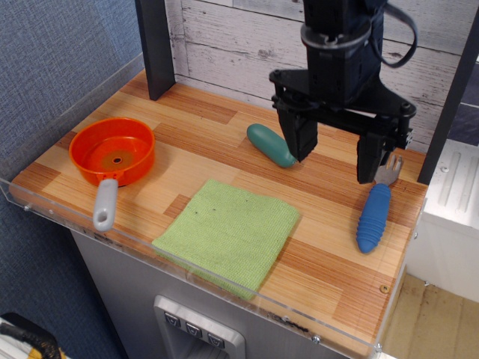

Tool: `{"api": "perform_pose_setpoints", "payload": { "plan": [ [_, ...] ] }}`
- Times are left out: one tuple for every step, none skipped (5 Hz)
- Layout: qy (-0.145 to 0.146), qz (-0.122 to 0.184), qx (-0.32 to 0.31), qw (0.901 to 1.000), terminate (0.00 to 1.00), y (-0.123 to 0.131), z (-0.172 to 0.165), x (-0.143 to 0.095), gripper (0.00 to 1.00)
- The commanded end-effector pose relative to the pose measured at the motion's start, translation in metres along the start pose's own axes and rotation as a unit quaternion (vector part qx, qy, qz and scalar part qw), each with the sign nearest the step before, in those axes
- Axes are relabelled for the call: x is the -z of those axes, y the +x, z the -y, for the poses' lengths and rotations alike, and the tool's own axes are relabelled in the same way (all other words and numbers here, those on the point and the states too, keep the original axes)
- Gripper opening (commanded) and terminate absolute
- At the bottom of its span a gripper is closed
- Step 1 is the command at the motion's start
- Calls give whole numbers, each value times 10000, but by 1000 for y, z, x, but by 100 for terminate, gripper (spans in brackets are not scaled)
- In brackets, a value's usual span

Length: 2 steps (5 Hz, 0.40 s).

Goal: PICK UP THE SPOON AND KEEP ANOTHER SIDE OF THE TABLE

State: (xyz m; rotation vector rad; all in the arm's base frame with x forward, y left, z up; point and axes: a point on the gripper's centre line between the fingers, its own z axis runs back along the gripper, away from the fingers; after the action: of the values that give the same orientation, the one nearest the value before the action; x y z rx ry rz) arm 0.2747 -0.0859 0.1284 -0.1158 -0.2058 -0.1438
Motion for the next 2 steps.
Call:
{"api": "perform_pose_setpoints", "payload": {
  "plan": [
    [-238, 491, 262, 9982, 0, -14, 17, -49, 100],
    [-319, 678, 440, 9962, 0, -17, 25, -61, 100]
  ]
}}
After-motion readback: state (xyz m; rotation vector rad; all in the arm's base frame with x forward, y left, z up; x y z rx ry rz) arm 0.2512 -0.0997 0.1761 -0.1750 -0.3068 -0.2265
